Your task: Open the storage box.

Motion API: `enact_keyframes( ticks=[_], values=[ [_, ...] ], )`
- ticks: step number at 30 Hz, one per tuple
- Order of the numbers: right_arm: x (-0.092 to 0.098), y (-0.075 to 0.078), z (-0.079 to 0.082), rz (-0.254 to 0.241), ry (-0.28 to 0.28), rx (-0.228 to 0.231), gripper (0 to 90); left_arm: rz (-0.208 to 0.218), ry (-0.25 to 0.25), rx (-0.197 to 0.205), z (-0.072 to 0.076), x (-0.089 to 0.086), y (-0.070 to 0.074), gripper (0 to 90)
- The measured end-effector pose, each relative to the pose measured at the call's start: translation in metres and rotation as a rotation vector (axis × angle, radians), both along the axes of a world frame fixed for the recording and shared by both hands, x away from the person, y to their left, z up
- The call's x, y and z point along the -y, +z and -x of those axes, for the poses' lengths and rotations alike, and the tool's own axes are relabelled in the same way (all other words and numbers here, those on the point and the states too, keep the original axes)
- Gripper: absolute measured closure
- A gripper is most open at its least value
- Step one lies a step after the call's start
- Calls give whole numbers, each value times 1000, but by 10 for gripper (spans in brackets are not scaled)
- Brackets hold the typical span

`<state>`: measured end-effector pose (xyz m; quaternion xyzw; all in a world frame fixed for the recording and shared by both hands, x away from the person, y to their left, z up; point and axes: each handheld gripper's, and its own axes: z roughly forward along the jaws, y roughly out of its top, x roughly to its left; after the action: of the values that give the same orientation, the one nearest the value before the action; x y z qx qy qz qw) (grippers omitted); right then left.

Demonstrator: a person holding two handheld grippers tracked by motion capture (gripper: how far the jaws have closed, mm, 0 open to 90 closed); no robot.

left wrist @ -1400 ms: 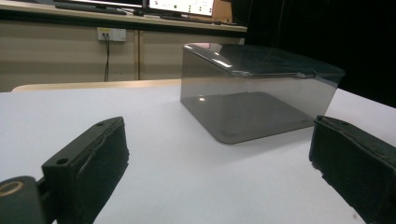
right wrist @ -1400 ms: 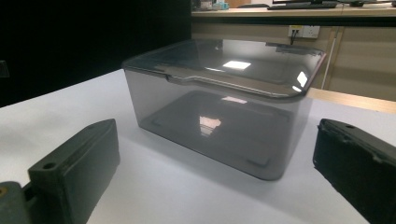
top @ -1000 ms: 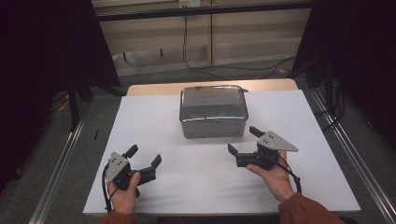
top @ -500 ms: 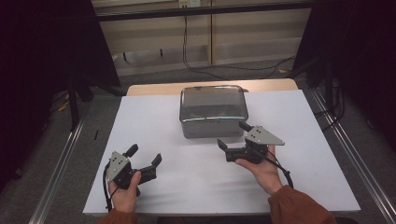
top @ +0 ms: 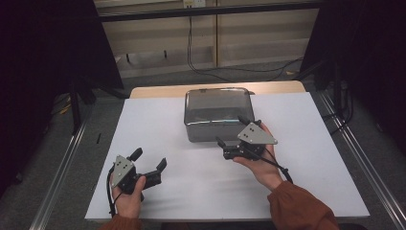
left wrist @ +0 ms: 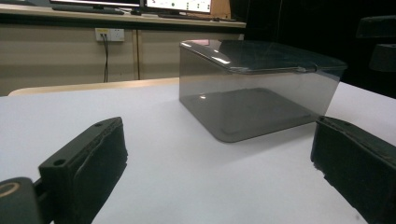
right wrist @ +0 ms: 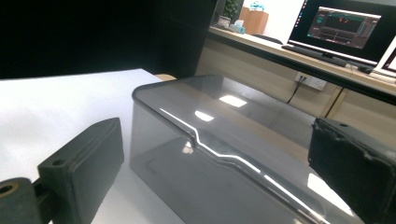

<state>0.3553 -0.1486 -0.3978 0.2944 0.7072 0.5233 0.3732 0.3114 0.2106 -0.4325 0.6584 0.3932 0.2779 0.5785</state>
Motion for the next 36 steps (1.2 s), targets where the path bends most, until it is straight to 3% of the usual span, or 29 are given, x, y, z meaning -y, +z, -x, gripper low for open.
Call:
enact_keyframes(
  ticks=[1, 3, 5, 7, 9, 11, 12, 14, 16, 20, 23, 26, 28, 29, 30, 33, 36],
  values=[
    [-1, 0, -2, 31, 1, 19, 39, -2, 0, 1, 0, 0, 0, 35],
    [-2, 0, -3, 44, 1, 21, 50, -15, -1, -1, 0, 0, 0, 35],
    [-5, 0, -5, 120, -10, 63, 54, -12, -2, -2, -1, 0, 0, 35],
    [-7, 1, -7, 140, -16, 69, 65, -9, -2, -2, -1, -1, 0, 34],
    [-9, 1, -9, 204, -24, 108, 76, -7, 0, -1, -1, -1, 0, 34],
    [-12, 1, -9, 252, -6, 117, 83, -10, 5, 0, 0, -1, 0, 34],
    [-14, 2, -9, 288, 4, 132, 90, -10, 14, 4, 1, -1, 1, 34],
    [-21, 1, -7, 445, 20, 188, 95, -14, 5, 10, 2, 0, 2, 32],
    [-22, 0, -8, 463, 19, 197, 105, -17, 2, 9, 1, 2, 2, 32],
    [-29, -6, -9, 593, 13, 253, 146, -18, 7, 5, 0, 0, 1, 32],
    [-32, -9, -9, 642, 14, 281, 171, -10, 3, -7, 0, -1, 1, 32],
    [-33, -9, -12, 677, 16, 279, 206, -20, 6, -18, -1, -1, 0, 32],
    [-34, -10, -11, 740, 10, 315, 219, -22, 8, -19, -1, -1, 0, 32],
    [-36, -12, -10, 814, 7, 350, 249, -26, 10, -20, -1, -1, 0, 32],
    [-36, -12, -10, 814, 7, 350, 249, -26, 14, -25, -2, -1, 0, 32],
    [-39, -15, -11, 909, 10, 396, 290, -24, 50, -42, -4, -1, 0, 32],
    [-41, -19, -12, 942, 7, 404, 350, -11, 55, -47, -5, -1, 1, 28]
  ],
)
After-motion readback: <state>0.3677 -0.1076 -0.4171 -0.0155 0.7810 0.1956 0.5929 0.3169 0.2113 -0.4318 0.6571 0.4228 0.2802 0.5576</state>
